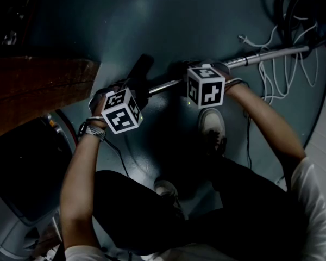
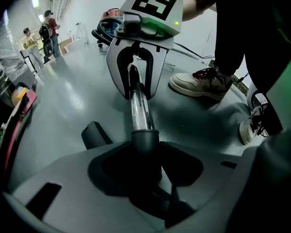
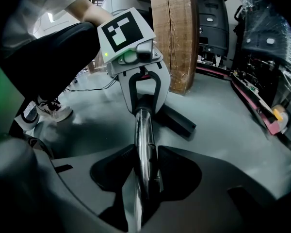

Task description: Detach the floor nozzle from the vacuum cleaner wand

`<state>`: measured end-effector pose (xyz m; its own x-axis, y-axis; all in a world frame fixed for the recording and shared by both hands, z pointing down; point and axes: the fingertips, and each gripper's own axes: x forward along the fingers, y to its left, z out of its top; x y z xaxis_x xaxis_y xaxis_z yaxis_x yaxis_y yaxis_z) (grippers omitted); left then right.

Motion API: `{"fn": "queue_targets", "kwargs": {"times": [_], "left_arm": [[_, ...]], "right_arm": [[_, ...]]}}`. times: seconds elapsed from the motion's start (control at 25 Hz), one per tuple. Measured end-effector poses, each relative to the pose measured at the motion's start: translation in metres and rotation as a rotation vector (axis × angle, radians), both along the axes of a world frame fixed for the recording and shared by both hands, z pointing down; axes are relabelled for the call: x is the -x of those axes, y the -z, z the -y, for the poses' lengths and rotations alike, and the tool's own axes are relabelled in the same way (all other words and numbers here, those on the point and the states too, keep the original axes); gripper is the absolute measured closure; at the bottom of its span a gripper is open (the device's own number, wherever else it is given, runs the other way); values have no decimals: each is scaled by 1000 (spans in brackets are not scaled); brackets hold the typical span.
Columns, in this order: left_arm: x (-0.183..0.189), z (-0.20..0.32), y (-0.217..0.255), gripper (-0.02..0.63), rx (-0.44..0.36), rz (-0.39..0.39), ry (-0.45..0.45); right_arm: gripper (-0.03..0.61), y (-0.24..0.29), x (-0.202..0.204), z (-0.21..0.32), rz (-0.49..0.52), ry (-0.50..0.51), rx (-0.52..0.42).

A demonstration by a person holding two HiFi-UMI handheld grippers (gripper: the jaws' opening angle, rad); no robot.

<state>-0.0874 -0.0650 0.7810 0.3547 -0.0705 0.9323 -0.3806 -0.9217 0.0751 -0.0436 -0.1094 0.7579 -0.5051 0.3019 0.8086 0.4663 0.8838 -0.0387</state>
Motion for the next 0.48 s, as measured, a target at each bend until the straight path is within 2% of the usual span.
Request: {"fn": "queue_targets", "kwargs": {"times": [0.12, 0.48], "left_arm": [[-1, 0, 0, 431, 0, -6, 7], [-6, 7, -3, 432, 34, -57, 111]], "right_arm": [[411, -1, -2, 0, 2, -3, -2], [411, -7, -9, 6, -7, -20, -26]]}}
